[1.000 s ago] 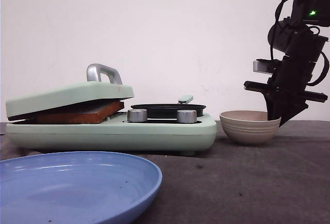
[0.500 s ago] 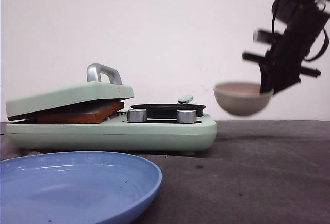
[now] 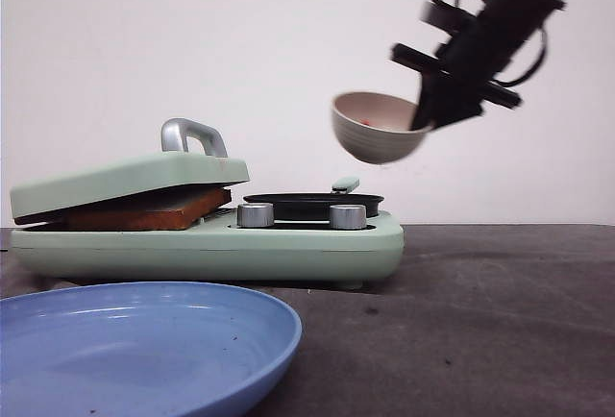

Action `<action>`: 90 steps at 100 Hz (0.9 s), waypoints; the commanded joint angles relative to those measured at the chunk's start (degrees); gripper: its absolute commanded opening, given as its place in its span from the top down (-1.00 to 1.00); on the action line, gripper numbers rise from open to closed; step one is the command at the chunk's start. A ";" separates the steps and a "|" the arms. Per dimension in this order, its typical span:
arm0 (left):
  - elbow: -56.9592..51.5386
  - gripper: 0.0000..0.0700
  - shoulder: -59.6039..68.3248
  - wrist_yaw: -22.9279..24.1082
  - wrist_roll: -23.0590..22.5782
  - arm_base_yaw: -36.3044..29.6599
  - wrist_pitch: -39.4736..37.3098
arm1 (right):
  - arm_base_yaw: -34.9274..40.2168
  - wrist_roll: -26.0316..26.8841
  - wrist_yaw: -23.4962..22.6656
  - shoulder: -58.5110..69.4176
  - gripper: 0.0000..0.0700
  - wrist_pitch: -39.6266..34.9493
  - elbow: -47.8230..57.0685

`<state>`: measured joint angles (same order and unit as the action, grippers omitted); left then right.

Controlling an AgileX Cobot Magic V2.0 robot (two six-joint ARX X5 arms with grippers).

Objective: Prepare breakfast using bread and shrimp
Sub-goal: 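Grip the bowl rim with the right gripper and lift it, then tilt the bowl over the frying pan to pour the shrimp in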

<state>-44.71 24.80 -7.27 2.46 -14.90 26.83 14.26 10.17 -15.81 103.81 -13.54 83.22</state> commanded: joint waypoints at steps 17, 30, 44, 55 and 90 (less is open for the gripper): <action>-0.20 -0.34 0.28 0.20 -0.52 -0.17 -0.63 | 6.47 -11.04 9.27 0.22 1.00 10.14 1.33; -0.20 -0.34 0.28 0.20 -0.68 -0.17 -0.63 | 10.16 -20.83 17.07 0.22 1.00 15.96 1.33; -0.20 -0.34 0.28 0.20 -1.62 -0.17 -0.63 | 13.22 -30.64 23.45 0.24 1.00 22.29 1.33; -0.20 -0.34 0.28 0.20 -1.92 -0.17 -0.63 | 15.02 -38.91 27.65 0.26 1.00 25.99 1.33; -0.20 -0.34 0.26 0.20 -2.10 -0.17 -0.66 | 17.11 -53.92 32.83 0.68 1.00 31.67 1.31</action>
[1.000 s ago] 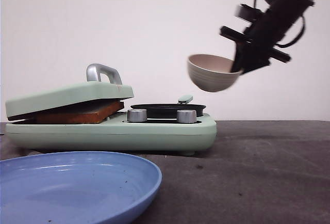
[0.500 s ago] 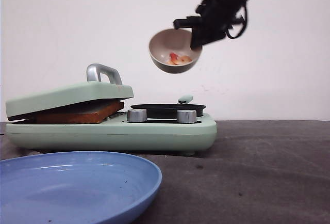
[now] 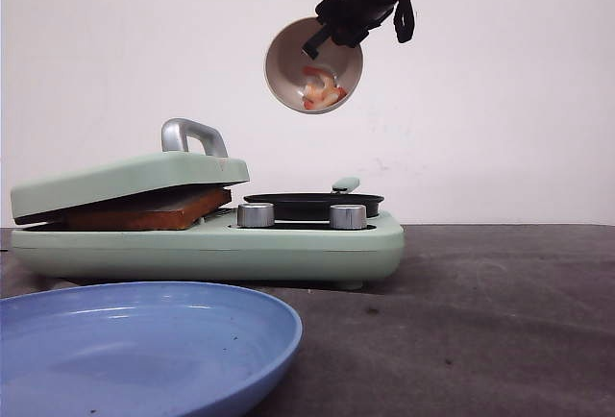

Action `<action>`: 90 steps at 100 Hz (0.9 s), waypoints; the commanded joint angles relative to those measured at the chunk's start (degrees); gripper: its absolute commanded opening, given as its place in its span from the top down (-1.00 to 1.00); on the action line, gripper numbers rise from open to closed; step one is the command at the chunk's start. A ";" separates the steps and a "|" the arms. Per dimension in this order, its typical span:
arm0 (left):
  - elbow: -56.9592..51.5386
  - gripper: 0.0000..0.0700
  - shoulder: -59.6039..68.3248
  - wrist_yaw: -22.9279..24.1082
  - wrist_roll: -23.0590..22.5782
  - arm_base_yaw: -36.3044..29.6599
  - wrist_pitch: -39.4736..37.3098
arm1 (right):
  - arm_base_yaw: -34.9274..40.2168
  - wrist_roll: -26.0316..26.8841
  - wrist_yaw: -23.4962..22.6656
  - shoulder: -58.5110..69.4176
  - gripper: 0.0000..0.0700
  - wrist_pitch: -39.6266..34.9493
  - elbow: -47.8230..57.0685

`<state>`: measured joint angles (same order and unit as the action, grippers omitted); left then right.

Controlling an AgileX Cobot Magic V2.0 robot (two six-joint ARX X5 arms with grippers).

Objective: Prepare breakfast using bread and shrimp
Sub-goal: 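Tilt the bowl over the frying pan to pour the shrimp in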

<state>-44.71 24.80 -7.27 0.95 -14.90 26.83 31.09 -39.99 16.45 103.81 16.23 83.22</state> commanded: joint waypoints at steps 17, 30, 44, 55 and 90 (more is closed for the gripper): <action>-0.20 -0.34 0.26 0.20 -0.70 -0.17 -0.66 | 0.28 -8.94 3.65 0.70 1.00 6.43 1.31; -0.20 -0.34 0.26 0.17 -1.27 -0.17 -0.63 | 0.28 -12.13 5.86 0.70 1.00 10.86 1.31; -0.17 -0.34 0.26 0.15 -1.40 -0.17 -0.59 | 0.46 -15.21 6.05 0.70 1.00 11.67 1.31; -0.07 -0.34 0.26 0.15 -1.66 -0.17 -0.61 | 0.61 -17.75 6.03 0.70 1.00 13.55 1.31; 1.57 -0.34 0.26 0.15 -1.81 -0.17 -1.11 | 0.63 -20.28 4.50 0.70 1.00 19.23 1.31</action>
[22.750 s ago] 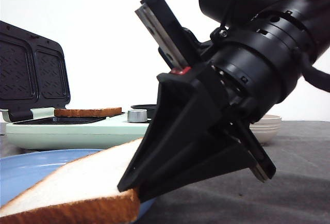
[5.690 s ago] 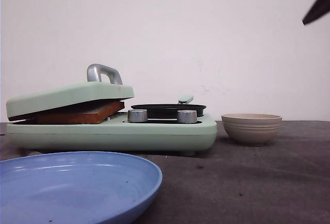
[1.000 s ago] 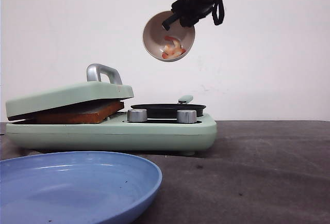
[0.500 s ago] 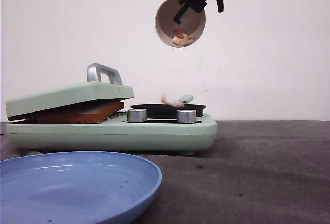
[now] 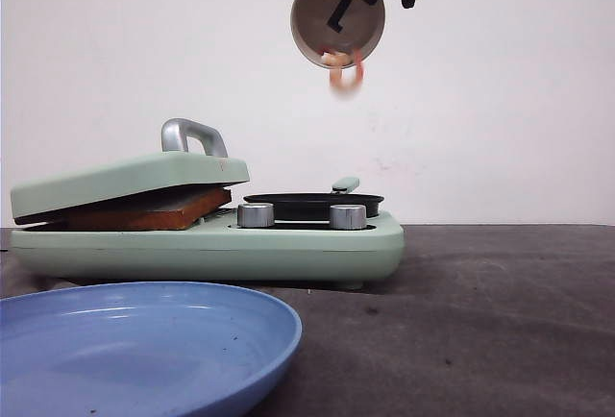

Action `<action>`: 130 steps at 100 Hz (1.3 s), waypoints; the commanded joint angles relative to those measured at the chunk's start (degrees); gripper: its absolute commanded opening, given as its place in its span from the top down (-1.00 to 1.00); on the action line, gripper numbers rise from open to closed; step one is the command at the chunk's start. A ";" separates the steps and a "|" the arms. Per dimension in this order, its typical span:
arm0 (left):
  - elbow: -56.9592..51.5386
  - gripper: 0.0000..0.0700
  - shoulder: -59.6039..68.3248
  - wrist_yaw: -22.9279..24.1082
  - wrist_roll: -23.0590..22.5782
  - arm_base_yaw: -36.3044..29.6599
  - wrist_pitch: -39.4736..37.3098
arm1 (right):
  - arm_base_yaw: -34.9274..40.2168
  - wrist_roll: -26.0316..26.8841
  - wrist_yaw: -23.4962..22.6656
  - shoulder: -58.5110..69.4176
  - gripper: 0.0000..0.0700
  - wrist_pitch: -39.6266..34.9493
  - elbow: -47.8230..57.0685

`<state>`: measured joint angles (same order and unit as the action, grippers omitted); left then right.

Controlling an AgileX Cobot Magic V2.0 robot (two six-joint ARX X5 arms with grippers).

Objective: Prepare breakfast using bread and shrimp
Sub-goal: 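Tilt the bowl over the frying pan to pour the shrimp in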

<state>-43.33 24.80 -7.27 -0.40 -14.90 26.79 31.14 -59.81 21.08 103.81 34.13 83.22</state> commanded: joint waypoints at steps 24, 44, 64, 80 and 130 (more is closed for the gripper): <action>1.40 -0.34 0.26 0.15 -0.46 -0.17 -1.20 | 0.61 2.75 -0.07 0.70 1.00 1.42 1.31; 1.40 -0.34 0.24 0.15 -0.46 -0.17 -2.91 | 0.61 4.37 0.02 0.70 1.00 0.83 1.31; 1.40 -0.34 0.24 0.15 -0.46 -0.17 -3.10 | 0.61 6.56 1.51 0.70 1.00 0.44 1.31; 1.40 -0.34 0.24 0.15 -0.46 -0.17 -3.10 | 0.61 9.51 4.17 0.70 1.00 -0.31 1.31; 1.40 -0.34 0.24 0.20 -0.46 -0.17 -2.51 | -2.25 27.85 15.19 -0.63 1.00 -17.79 1.44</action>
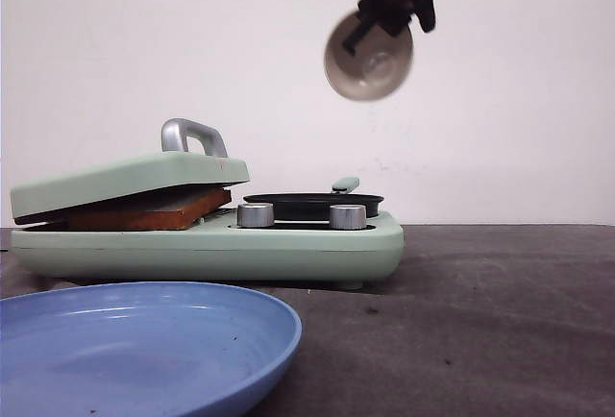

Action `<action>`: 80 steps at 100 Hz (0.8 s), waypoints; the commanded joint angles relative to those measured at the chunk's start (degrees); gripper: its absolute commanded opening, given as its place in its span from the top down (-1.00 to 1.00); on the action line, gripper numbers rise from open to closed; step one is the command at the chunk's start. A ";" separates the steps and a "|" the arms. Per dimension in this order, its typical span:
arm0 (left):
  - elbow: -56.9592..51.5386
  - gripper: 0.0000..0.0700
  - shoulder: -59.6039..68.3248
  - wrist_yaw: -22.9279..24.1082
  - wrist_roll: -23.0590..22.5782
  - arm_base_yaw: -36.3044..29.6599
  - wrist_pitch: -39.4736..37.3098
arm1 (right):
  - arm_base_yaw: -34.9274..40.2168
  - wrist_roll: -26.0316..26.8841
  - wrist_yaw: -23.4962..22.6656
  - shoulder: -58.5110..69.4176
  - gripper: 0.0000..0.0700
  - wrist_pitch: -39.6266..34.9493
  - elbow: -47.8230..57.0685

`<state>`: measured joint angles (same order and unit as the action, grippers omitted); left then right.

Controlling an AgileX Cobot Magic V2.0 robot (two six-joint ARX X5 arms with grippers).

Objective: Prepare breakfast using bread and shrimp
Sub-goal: 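Tilt the bowl over the frying pan to pour the shrimp in, then carry the empty bowl back and set it on the table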

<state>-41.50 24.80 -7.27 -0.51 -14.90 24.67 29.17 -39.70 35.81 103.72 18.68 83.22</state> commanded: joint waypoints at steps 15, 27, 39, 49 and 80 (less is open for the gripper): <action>-0.44 -0.34 0.24 0.20 -0.35 -0.17 -0.17 | -2.51 18.80 -0.59 -2.58 1.00 -13.49 1.62; -0.44 -0.34 0.24 0.20 -0.35 -0.17 0.02 | -5.07 27.39 -5.11 -4.85 1.00 -21.29 1.62; -0.44 -0.34 0.26 0.22 -0.35 -0.17 0.00 | -8.55 36.26 -13.33 -7.37 1.00 -30.45 1.62; -0.44 -0.34 0.26 0.22 -0.37 -0.17 0.02 | -11.32 42.21 -20.65 -8.41 1.00 -37.70 1.64; -0.44 -0.34 0.26 0.22 -0.24 -0.17 1.55 | -20.26 49.64 -38.47 -8.48 1.00 -54.80 1.64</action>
<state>-41.50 24.80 -7.27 -0.51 -14.90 25.91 9.58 6.83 -0.25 94.54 -35.27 83.66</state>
